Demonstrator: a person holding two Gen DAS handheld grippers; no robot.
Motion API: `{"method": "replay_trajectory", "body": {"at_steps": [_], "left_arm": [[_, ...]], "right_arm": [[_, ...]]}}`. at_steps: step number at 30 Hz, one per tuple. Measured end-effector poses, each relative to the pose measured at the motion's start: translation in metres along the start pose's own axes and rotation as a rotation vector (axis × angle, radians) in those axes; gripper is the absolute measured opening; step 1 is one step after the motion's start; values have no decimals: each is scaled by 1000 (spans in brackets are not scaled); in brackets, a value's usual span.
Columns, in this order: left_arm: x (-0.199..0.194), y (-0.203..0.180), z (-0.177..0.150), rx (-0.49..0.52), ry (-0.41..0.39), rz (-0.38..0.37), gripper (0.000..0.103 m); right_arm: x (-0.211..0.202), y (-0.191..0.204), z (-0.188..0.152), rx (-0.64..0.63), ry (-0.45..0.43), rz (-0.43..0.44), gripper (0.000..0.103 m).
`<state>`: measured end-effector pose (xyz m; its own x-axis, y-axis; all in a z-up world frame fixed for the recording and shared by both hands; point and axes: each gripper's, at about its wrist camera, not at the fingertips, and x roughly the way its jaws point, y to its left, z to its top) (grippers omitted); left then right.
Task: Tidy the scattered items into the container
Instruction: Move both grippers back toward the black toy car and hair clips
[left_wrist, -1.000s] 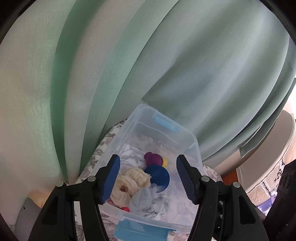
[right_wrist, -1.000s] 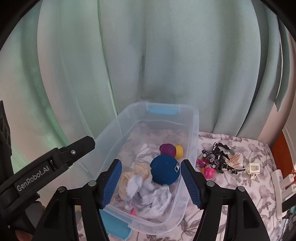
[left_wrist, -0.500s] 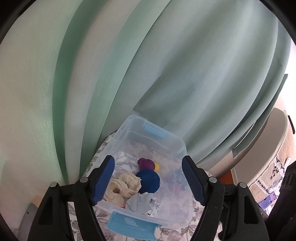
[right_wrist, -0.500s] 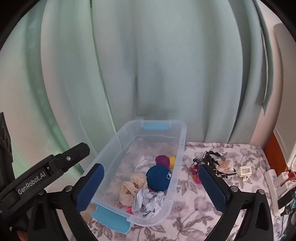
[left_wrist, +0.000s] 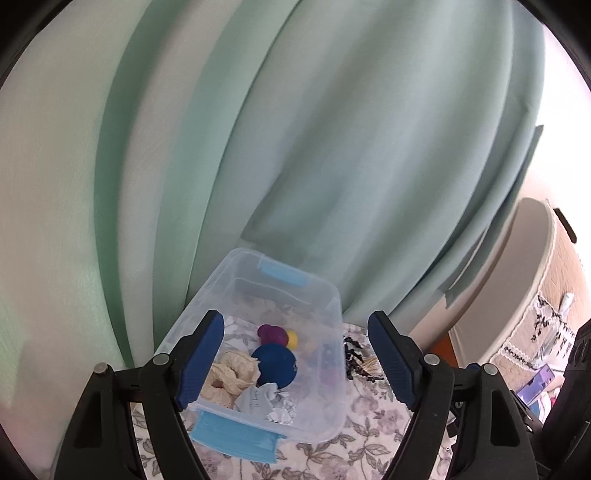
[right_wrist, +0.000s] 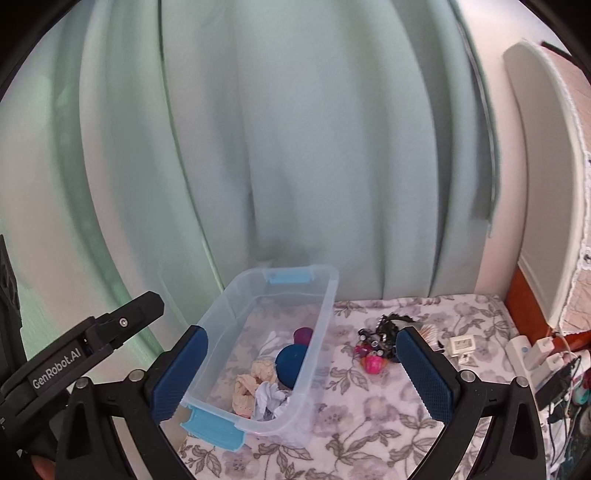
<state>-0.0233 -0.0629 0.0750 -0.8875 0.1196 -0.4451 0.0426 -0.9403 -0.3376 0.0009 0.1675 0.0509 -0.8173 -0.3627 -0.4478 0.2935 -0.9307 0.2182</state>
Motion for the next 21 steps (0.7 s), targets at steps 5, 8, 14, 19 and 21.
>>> {"method": "replay_trajectory", "body": {"at_steps": [5,8,14,19,21], "left_arm": [[-8,-26,-2,52,-9,-7,81],[-11,-41,-3,81,-17,-14,81],[-19,-72,-7,131,-38,-23,81],[-23,-99,-11,178,-60,-23,81],[-24,-109,-13,193,-67,-22,81]], "right_arm": [[-22,-20,5,25,-55,-29,103],[-34,-32,7,51,-77,-24,103],[-56,-55,10,75,-129,-32,103],[-72,-76,11,104,-170,-50,103],[-77,-84,12,114,-181,-56,103]]}}
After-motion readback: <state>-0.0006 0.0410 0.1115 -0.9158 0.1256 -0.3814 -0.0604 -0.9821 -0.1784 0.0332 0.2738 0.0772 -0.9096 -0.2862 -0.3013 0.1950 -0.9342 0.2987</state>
